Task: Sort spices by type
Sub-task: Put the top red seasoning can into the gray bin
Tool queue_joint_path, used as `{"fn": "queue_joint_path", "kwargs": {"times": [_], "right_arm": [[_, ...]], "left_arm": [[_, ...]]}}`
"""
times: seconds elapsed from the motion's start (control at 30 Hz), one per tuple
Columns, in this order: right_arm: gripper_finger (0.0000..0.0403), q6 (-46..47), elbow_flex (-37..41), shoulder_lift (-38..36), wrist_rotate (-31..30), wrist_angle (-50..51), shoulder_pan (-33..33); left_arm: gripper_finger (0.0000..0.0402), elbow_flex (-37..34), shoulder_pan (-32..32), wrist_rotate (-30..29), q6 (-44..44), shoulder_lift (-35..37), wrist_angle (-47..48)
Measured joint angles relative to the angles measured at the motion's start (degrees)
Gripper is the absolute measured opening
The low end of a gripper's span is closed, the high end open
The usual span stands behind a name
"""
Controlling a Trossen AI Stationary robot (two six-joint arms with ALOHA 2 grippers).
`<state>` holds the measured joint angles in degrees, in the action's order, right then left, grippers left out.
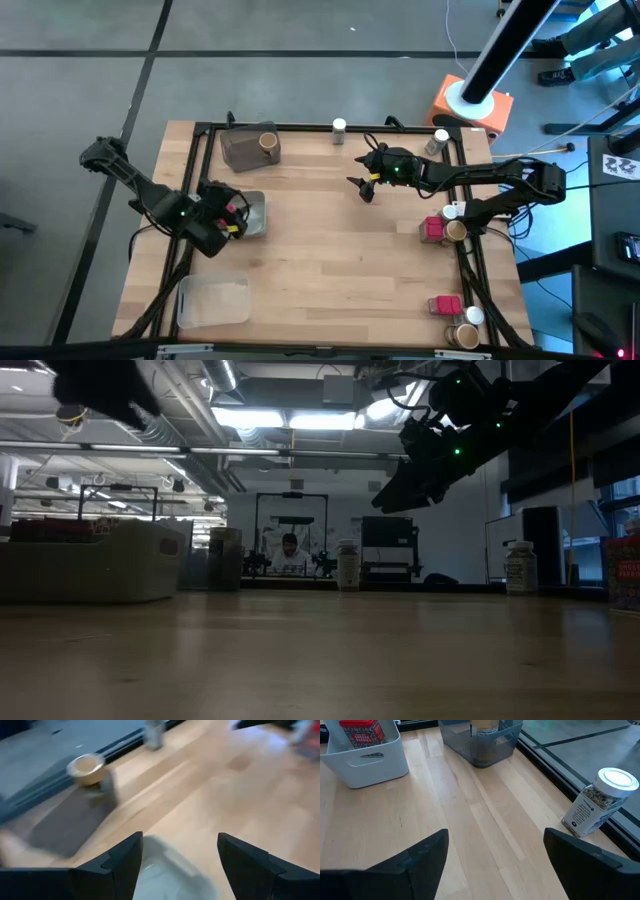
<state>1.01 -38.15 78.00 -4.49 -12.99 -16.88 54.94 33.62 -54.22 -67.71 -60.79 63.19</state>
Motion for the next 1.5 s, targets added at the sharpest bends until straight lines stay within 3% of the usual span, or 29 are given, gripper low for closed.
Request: {"fn": "queue_joint_path", "kwargs": {"times": [0.17,0.3,0.47,0.87,1.2,1.33,1.5], "right_arm": [[0.0326,0.0,0.0,0.0,0.01,0.02,-0.01],[0.0326,-0.01,0.0,0.0,0.0,0.02,-0.01],[0.0326,-0.01,0.0,0.0,0.02,0.04,-0.01],[0.0326,0.09,0.0,0.0,0.02,-0.17,-0.02],[0.0326,0.6,-0.32,-0.02,0.33,-0.24,0.04],[0.0326,-1.17,-1.86,-2.35,4.11,7.87,0.36],[0.0326,-1.42,-6.68,-7.41,-0.07,26.29,4.72]], "left_arm": [[0.0239,0.0,-3.33,0.44,18.8,-0.15,-18.1],[0.0239,-0.02,-6.62,4.13,31.84,-2.02,-31.57],[0.0239,-0.12,-11.01,10.27,42.79,-7.13,-39.97],[0.0239,-0.2,-21.41,24.98,56.05,-21.03,-56.73],[0.0239,-0.2,-21.41,25.72,63.73,-32.04,-69.87],[0.0239,-0.2,-21.97,25.72,63.73,-32.74,-69.07],[0.0239,-0.22,-22.09,25.53,65.19,-32.74,-68.38]]}}
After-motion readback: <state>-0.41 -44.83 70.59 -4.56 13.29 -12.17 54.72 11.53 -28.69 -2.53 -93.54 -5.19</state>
